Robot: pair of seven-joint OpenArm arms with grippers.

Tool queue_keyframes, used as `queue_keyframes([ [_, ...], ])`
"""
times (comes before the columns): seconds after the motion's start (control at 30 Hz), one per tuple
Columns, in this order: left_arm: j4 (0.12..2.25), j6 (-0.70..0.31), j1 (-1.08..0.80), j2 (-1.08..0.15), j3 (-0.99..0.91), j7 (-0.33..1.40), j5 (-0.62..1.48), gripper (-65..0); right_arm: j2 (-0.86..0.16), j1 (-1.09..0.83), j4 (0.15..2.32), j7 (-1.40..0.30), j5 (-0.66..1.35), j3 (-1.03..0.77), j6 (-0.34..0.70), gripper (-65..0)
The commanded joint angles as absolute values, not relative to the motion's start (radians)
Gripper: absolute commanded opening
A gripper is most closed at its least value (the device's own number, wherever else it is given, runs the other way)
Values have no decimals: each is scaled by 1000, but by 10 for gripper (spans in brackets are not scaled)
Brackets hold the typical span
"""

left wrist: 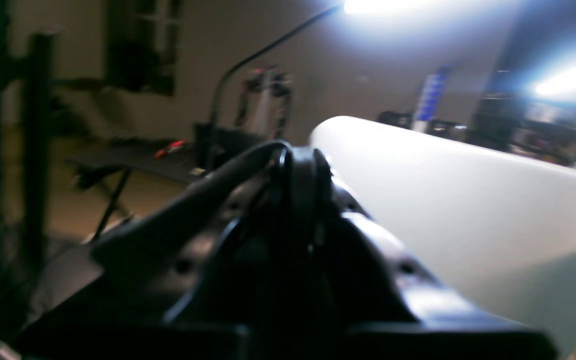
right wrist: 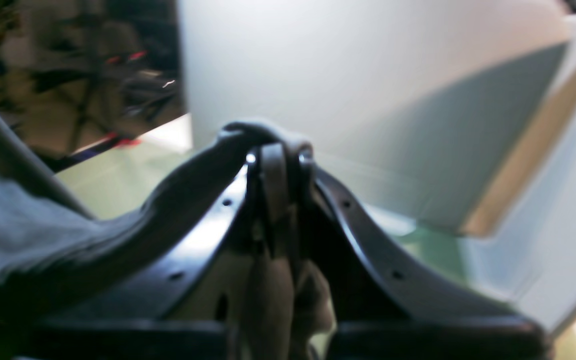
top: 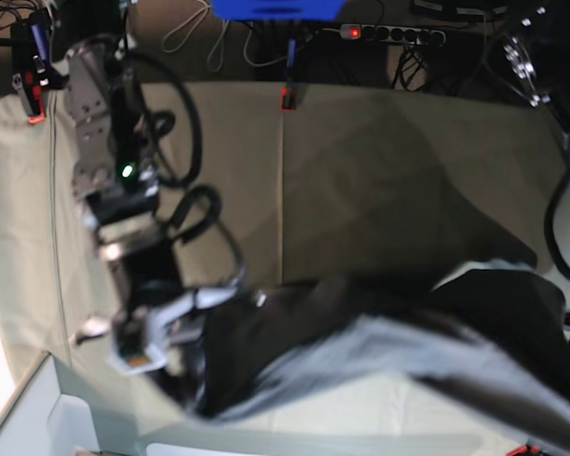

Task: Layout the t-shirt on the table in an organized manner, then fold the t-shirt properly
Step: 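Lift the t-shirt high with both grippers and shake it out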

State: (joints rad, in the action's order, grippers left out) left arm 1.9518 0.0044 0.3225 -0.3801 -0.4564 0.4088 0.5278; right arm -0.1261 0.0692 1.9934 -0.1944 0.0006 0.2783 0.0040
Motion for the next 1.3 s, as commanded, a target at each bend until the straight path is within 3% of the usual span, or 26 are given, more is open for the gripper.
queue_keyframes([
  [0.0,1966,2,366,-403,-440,377,529,-648,-113,116,2015,-156,-1,266,7,-650],
  [0.23,1969,-1,463,-401,-410,374,447,-646,-113,272,2015,-154,-1,182,7,-650],
  [0.63,1983,-2,421,-400,-467,366,430,-646,-134,400,2017,-68,-1,56,4,-650],
  [0.97,2000,-1,248,-395,-481,364,435,-647,-130,335,2020,58,-1,-61,2,-650],
  [1.27,2008,-4,174,-297,-507,363,429,-648,-128,199,2017,136,-1,-87,2,-650],
])
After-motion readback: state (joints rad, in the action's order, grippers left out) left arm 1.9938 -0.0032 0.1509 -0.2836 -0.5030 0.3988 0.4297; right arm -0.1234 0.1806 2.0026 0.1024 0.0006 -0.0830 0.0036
